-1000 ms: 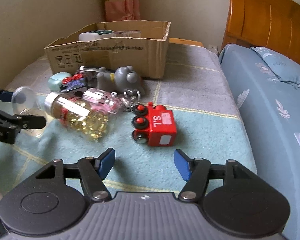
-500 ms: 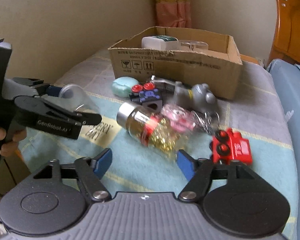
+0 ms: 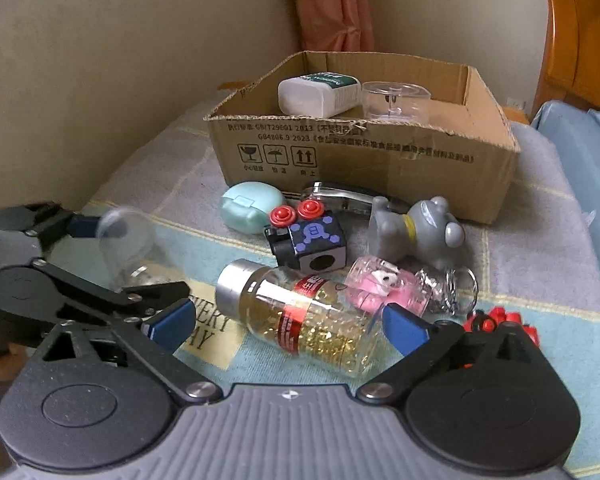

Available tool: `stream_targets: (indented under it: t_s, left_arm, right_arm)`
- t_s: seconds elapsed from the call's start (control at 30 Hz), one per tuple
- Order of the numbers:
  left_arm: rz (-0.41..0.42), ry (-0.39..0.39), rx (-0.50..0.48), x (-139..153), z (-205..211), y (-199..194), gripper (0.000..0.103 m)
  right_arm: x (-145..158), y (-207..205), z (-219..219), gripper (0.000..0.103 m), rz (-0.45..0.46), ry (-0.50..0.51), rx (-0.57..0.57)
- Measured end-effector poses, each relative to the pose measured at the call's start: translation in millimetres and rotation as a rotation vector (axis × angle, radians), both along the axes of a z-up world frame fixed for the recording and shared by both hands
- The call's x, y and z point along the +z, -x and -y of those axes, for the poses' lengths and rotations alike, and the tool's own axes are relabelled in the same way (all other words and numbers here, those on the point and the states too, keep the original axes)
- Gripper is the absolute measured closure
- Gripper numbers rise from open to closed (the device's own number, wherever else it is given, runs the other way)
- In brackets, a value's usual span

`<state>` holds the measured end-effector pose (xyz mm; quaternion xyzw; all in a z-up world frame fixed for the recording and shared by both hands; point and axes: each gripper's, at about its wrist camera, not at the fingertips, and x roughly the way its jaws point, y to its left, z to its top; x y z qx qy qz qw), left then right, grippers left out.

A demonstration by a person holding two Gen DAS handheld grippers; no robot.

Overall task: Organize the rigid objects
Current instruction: 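Grasp the gold capsule bottle with right tool while left tool lifts the jar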

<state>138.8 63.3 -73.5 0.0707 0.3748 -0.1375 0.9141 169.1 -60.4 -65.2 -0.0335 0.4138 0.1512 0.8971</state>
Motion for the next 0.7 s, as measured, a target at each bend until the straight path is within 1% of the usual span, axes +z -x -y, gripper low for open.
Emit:
stream_targets:
  t_s: [0.07,0.13,0.23,0.3,0.37,0.47,0.57,0.7]
  left_arm:
    - [0.006,0.007,0.001,2,-3,1,0.009]
    - [0.021,0.016,-0.026,5,-6,4,0.009]
    - [0.031,-0.023,-0.093,4,-3,4,0.010]
    - [0.030,-0.039,-0.110,1,-1,2,0.012]
    - [0.027,-0.022,-0.094,3,-4,0,0.012]
    - [0.057,0.010,-0.041,10,-15,-1,0.012]
    - [0.094,0.046,-0.031,21,-24,-1,0.012]
    - [0.122,0.052,-0.029,31,-28,-3,0.012]
  right_arm:
    - [1,1,-5,0.002,0.001,0.049,-0.012]
    - [2,1,-7,0.001,-0.007,0.062,-0.020]
    - [3,0,-11,0.000,-0.007,0.076,-0.032]
    - [3,0,-14,0.000,-0.009,0.098,-0.047]
    - [3,0,-15,0.000,-0.026,0.107,-0.073]
    - [3,-1,-16,0.000,-0.057,0.103,-0.104]
    - [3,-5,-19,0.000,-0.105,0.104,-0.131]
    - [3,-9,-23,0.000,-0.176,0.125,-0.194]
